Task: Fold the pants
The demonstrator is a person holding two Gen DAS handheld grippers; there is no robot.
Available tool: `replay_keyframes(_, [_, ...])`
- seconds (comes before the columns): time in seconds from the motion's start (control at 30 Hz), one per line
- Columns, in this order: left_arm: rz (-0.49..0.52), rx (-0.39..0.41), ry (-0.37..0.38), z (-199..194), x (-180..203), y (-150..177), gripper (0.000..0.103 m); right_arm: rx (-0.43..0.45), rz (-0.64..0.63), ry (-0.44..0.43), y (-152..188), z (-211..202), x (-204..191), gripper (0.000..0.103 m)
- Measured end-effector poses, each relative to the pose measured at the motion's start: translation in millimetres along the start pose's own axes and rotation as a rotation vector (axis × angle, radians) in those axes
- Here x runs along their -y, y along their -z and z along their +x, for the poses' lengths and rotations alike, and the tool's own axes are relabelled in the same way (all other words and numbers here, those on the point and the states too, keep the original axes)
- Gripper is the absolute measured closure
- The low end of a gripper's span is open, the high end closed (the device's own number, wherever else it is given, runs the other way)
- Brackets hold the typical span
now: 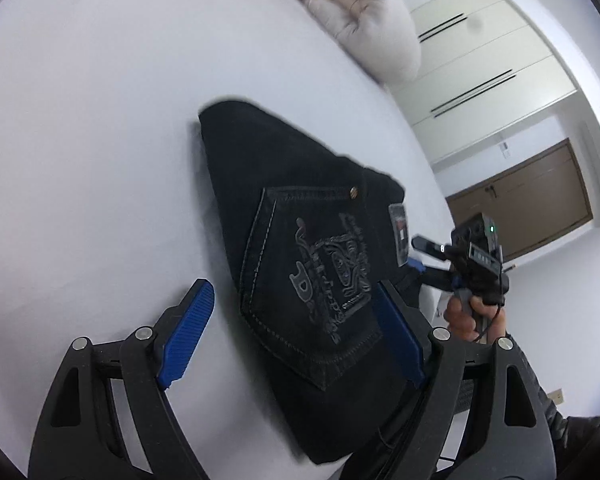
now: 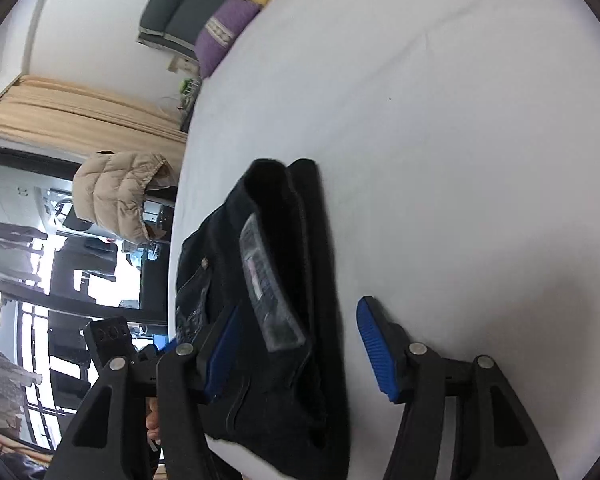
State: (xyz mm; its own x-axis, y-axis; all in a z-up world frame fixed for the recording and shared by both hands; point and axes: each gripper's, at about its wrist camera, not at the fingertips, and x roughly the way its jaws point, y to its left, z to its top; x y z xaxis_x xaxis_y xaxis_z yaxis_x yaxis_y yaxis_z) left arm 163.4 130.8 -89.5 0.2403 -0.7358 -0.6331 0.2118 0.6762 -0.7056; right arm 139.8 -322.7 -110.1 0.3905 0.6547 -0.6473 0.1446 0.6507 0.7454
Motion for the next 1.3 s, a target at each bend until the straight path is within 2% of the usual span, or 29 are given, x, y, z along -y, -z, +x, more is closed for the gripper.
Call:
replay_keyframes(0.1, [-0.002, -0.035, -0.024, 16, 1, -5, 0.024, -0.021, -0.003, 0.012, -9, 10, -5, 0.042])
replay_keyframes(0.17, [0.005, -0.053, -0.013, 28, 4, -10, 0.029, -0.058, -0.030, 0.029, -12, 23, -13, 0.043])
replay_keyframes(0.23, [-0.001, -0.080, -0.027, 38, 4, -14, 0.047, -0.078, -0.038, 0.040, -13, 32, -18, 0.045])
replay_keyframes(0.27, [-0.005, -0.086, -0.034, 42, 4, -16, 0.052, -0.085, -0.035, 0.050, -14, 36, -21, 0.048])
replay_keyframes(0.33, [-0.021, -0.094, -0.039, 45, 0, -18, 0.063, -0.093, -0.027, 0.074, -13, 42, -24, 0.063])
replay_keyframes(0.37, [-0.023, -0.093, -0.041, 43, -1, -17, 0.065, -0.095, -0.026, 0.090, -12, 45, -26, 0.064])
replay_keyframes(0.43, [-0.004, -0.087, -0.059, 36, 0, -14, 0.070, -0.079, -0.051, 0.127, -9, 44, -34, 0.073])
replay_keyframes(0.53, [-0.001, -0.070, -0.056, 29, 6, -12, 0.077, -0.027, -0.086, 0.161, -1, 37, -50, 0.082])
replay_keyframes(0.6, [0.015, -0.059, -0.048, 21, 11, -13, 0.080, -0.001, -0.097, 0.159, 2, 31, -60, 0.084])
replay_keyframes(0.73, [0.065, -0.030, -0.060, -3, 22, -25, 0.081, 0.031, -0.141, 0.149, -4, 26, -88, 0.085])
replay_keyframes(0.87, [0.115, 0.027, -0.098, -37, 20, -64, 0.082, 0.051, -0.190, 0.106, -26, 34, -124, 0.086])
replay_keyframes(1.03, [0.169, 0.079, -0.174, -67, 31, -112, 0.082, 0.045, -0.221, 0.064, -66, 68, -161, 0.086])
replay_keyframes(1.17, [0.138, 0.077, -0.199, -70, 23, -126, 0.082, 0.033, -0.174, 0.021, -94, 106, -170, 0.086])
replay_keyframes(1.3, [0.109, 0.062, -0.209, -59, 1, -123, 0.082, -0.008, -0.156, 0.038, -110, 149, -165, 0.086])
